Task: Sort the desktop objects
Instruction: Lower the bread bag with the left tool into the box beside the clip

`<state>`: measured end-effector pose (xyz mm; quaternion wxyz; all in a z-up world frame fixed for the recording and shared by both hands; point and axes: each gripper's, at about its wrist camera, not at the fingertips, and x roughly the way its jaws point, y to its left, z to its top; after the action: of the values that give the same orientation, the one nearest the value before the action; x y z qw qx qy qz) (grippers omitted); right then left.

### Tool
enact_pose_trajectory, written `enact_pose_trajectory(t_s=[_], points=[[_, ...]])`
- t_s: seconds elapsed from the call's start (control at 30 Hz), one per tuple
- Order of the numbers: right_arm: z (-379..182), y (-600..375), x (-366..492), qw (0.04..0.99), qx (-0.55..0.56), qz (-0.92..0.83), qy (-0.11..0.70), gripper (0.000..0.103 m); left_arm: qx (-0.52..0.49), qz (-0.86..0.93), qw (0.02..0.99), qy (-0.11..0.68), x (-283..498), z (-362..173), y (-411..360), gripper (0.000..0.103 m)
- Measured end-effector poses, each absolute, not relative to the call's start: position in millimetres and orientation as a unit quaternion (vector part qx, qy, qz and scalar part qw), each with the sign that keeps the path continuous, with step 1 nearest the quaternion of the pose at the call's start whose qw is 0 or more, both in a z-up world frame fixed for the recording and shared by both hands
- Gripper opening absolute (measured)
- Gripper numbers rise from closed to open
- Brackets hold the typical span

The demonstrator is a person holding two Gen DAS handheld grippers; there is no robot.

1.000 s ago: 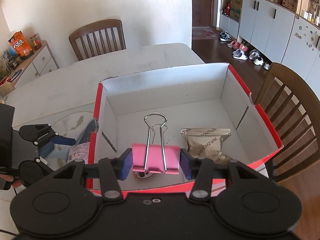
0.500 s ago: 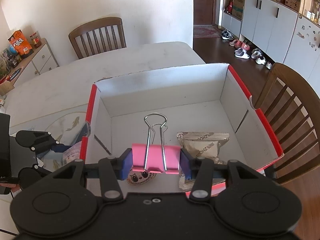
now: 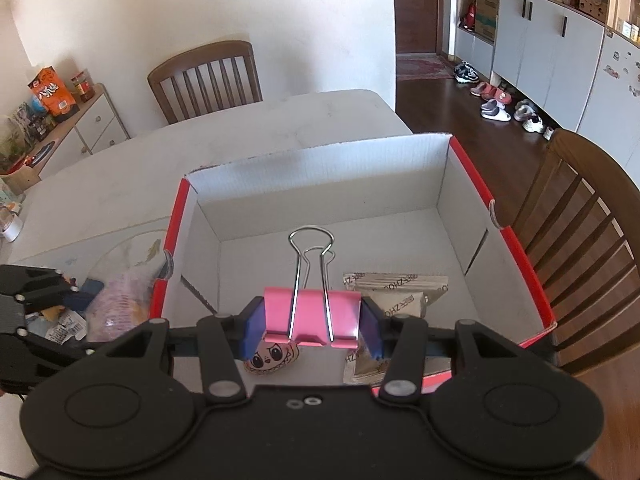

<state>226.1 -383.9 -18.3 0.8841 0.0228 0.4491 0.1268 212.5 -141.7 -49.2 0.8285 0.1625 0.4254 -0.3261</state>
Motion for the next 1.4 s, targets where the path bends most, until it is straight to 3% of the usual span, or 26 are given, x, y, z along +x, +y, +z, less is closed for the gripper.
enact_pose_trajectory(t_s=[0.53, 1.4], points=[[-11, -400, 226, 0.885, 0.024, 0.149, 0.441, 0.049, 0.140, -0.316, 0.842, 0.413, 223, 4, -195, 0.051], [-57, -389, 248, 0.858, -0.037, 0.188, 0.477, 0.049, 0.187, -0.278, 0.816, 0.471, 306, -53, -302, 0.051]])
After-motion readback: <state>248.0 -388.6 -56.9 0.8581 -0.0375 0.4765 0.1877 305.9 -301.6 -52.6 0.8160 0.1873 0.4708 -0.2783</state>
